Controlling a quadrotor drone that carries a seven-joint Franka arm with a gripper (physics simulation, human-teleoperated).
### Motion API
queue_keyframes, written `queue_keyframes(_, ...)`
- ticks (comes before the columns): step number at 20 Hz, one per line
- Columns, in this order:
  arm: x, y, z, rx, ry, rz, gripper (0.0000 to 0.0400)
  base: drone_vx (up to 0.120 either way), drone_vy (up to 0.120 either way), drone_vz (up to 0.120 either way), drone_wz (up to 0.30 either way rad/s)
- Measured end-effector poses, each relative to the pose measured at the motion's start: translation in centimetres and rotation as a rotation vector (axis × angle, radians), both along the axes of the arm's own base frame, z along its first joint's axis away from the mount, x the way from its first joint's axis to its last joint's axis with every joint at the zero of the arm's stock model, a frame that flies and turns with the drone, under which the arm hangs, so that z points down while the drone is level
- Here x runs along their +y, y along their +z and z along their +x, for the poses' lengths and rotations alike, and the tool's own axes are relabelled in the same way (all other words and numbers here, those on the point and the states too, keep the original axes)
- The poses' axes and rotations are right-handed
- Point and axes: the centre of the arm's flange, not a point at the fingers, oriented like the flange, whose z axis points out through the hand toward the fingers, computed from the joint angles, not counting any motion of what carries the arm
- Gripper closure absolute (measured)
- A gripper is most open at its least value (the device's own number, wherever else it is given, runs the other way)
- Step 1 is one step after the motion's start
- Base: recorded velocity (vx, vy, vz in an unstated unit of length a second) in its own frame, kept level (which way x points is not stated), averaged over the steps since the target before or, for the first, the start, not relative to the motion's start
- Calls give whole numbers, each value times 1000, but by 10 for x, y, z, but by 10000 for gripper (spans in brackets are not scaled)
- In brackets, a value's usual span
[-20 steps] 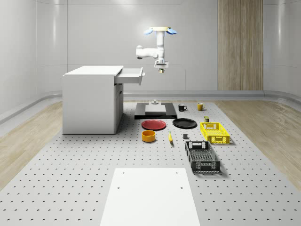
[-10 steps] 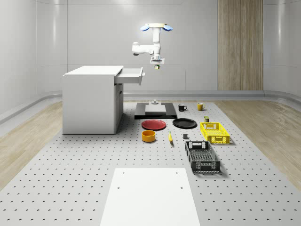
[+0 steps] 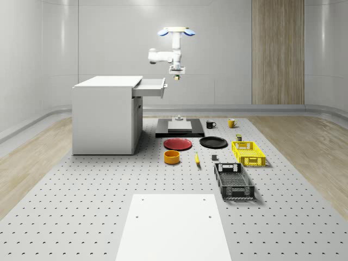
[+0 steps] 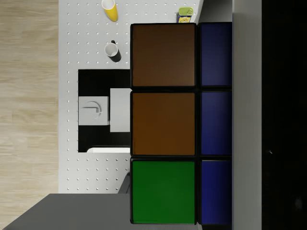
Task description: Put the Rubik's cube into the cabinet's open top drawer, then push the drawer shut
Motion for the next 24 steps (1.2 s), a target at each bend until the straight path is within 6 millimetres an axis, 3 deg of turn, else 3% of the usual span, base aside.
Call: queue_keyframes(24, 0, 0, 0, 0, 0, 0, 75, 0, -120, 10, 0)
